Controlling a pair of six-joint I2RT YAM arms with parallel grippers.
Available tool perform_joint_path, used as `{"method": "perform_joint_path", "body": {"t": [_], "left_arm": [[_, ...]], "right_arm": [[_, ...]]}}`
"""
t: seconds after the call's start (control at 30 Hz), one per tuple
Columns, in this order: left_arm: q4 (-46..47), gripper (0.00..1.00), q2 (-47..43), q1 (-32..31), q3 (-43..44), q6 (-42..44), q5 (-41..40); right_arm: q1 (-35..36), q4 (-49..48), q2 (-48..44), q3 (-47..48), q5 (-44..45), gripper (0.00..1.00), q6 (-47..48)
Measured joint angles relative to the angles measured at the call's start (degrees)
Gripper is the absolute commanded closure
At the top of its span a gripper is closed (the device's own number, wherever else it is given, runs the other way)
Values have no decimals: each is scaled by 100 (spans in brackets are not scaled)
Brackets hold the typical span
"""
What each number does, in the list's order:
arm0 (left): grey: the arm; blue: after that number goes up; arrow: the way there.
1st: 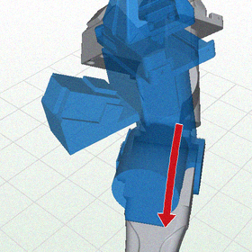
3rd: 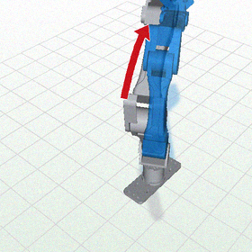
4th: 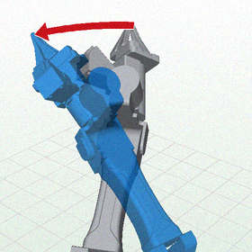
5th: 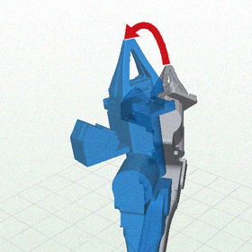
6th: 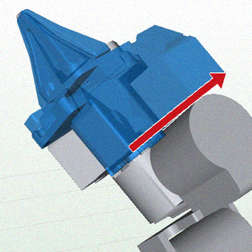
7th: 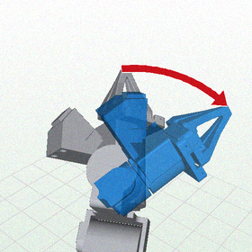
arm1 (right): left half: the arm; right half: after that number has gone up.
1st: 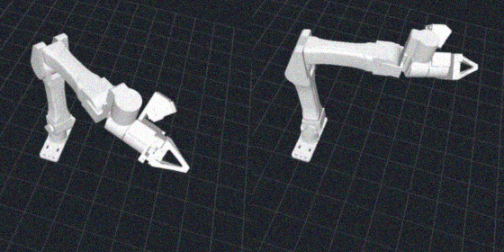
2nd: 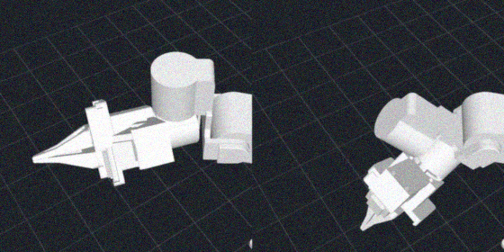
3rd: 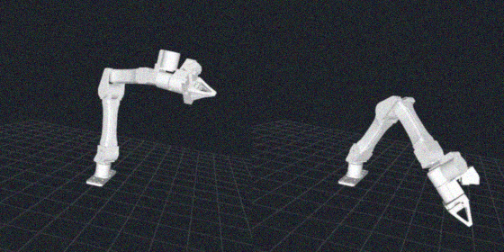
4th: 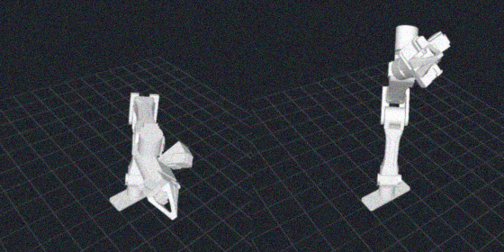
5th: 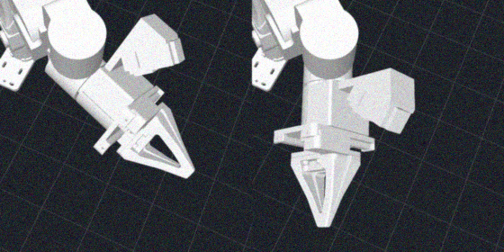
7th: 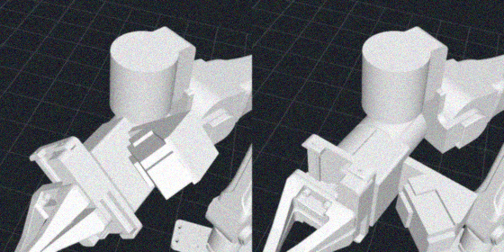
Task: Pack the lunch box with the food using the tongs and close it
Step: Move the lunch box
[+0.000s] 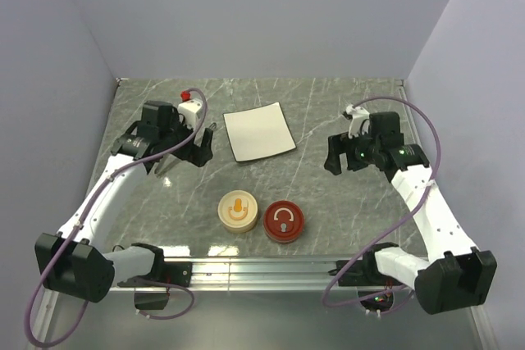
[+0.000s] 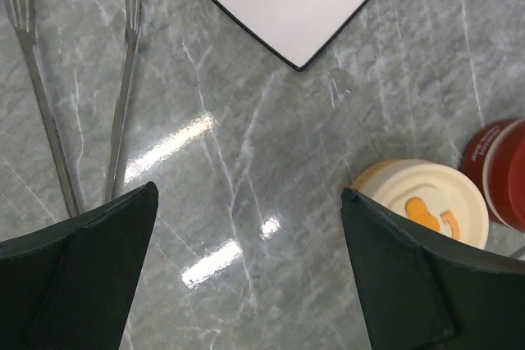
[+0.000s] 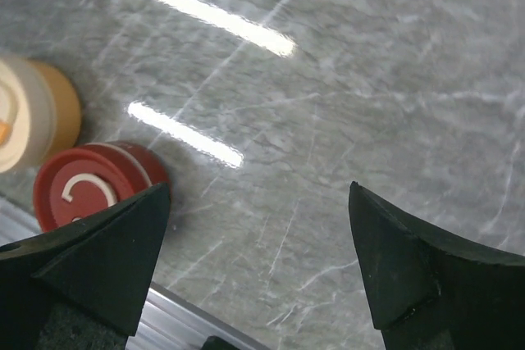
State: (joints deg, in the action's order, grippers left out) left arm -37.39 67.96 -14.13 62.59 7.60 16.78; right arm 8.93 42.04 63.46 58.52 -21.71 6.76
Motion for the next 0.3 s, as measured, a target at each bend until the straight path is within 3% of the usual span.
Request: {"method": "perform_joint_path", "body": {"t": [0.3], "left_arm": [[531,0,144,-168,-378,-238,-507]], "right_arm": [[-61,-372,-538,-603,393,3,-483]]}}
